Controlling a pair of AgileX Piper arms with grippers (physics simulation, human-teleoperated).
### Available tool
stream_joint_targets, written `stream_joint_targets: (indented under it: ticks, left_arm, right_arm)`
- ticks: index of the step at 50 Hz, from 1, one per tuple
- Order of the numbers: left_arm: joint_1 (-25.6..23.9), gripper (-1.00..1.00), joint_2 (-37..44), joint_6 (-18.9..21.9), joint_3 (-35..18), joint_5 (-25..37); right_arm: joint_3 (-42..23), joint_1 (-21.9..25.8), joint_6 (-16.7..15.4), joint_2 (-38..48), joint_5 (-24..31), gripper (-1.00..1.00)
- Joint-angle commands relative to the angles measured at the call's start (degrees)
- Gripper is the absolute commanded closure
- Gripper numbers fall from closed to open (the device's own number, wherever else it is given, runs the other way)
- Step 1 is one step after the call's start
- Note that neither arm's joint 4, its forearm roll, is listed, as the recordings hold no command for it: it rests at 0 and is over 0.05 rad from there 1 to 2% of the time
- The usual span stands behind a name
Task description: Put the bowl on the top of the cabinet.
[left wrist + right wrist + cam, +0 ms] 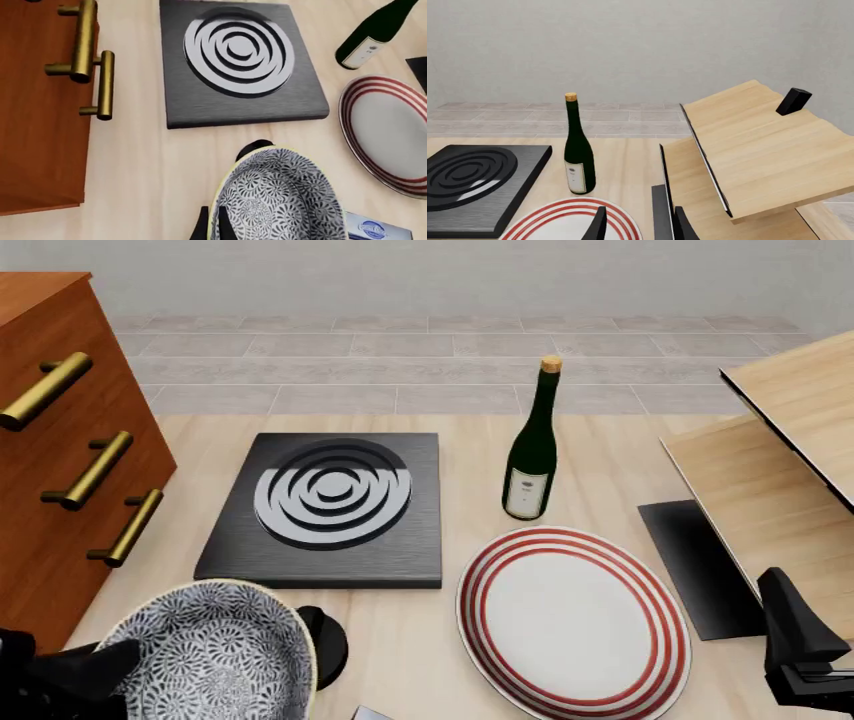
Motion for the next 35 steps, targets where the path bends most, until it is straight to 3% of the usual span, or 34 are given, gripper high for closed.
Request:
stream_joint_targets:
  ticks: [1, 13, 29, 30, 31, 35]
  left_arm:
    - [1.6, 1.0, 1.6, -0.2, -5.1, -1.0]
    - [0.7, 1.0, 1.2, -2.6, -10.8, -0.6]
    - [1.0, 1.0, 3.6, -0.9, -16.5, -1.2]
    - [-0.6, 1.0, 6.2, -1.7, -22.2, 1.5]
    - [-0.9, 1.0, 11.7, -1.8, -33.7, 7.4]
    - [-2.4, 1.0, 15.1, -0.7, -37.0, 5.6]
  right_arm:
    - [0.0, 0.0, 0.0, 0.0, 0.0, -1.0]
    - [0.0, 0.0, 0.0, 0.0, 0.0, -1.0]
    - [0.0, 0.0, 0.0, 0.0, 0.0, -1.0]
    - [0.0, 0.0, 0.0, 0.0, 0.0, -1.0]
    - [0.0, 0.0, 0.0, 0.0, 0.0, -1.0]
    - [0.0, 0.0, 0.0, 0.0, 0.0, -1.0]
